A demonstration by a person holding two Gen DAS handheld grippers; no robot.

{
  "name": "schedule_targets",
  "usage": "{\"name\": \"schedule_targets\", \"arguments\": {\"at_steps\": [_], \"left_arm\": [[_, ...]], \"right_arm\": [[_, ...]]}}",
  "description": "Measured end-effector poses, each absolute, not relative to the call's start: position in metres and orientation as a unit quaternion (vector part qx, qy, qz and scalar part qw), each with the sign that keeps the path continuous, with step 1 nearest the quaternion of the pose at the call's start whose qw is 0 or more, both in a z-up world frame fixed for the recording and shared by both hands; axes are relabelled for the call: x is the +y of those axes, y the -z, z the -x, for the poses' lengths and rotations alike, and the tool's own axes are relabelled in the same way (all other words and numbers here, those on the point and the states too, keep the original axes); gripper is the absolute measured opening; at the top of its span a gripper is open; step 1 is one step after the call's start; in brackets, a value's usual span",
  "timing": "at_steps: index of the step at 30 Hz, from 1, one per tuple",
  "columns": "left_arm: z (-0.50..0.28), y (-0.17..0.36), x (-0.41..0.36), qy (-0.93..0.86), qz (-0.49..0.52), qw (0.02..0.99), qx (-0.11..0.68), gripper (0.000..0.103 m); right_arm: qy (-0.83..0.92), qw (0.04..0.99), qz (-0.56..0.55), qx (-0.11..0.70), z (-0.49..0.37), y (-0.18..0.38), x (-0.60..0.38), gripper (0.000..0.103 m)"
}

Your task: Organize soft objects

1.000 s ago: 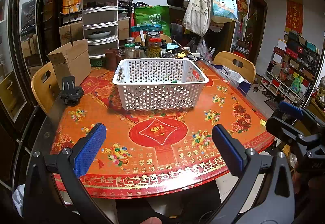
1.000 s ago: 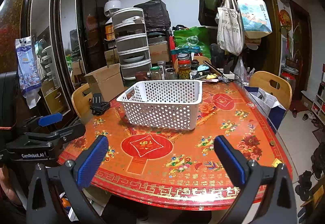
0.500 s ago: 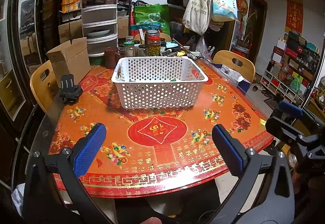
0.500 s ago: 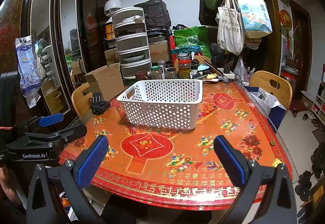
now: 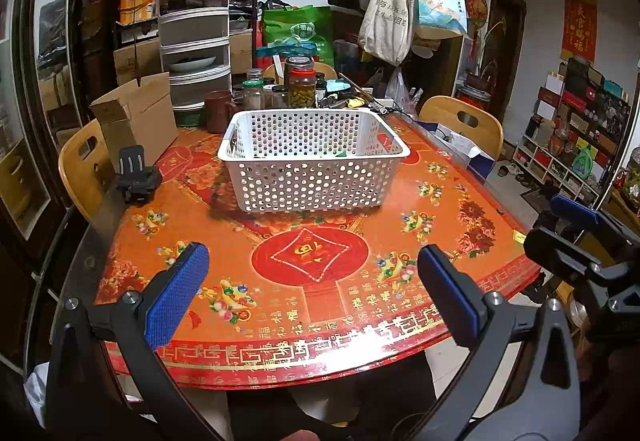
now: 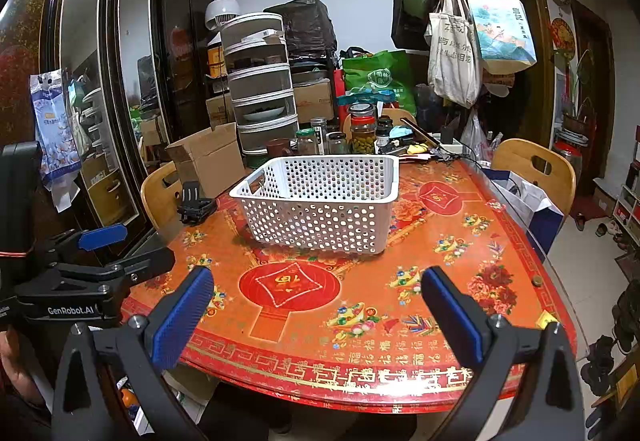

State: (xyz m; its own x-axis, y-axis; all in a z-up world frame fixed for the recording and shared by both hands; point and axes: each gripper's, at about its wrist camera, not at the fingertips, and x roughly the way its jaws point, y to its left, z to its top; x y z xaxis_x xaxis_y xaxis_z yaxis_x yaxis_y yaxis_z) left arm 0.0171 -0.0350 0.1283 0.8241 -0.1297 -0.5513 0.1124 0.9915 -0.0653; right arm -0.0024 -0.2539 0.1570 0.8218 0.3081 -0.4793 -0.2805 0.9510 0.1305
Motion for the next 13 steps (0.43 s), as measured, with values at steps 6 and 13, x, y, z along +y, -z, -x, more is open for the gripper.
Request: {"name": "schedule_targets", "arguments": {"at_steps": [6, 13], "left_arm": [[-0.017, -0.128, -0.038, 0.064, 0.000, 0.957, 0.282, 0.103], [-0.020, -0.123, -0.036, 0.062, -0.005, 0.957, 0.282, 0.103]], "right_arm": [[-0.156, 0.953, -0.026, 0.257, 0.001, -0.153, -0.253, 0.103], [-0.157, 0.951, -0.028, 0.265, -0.006, -0.146, -0.253, 0.103]]}}
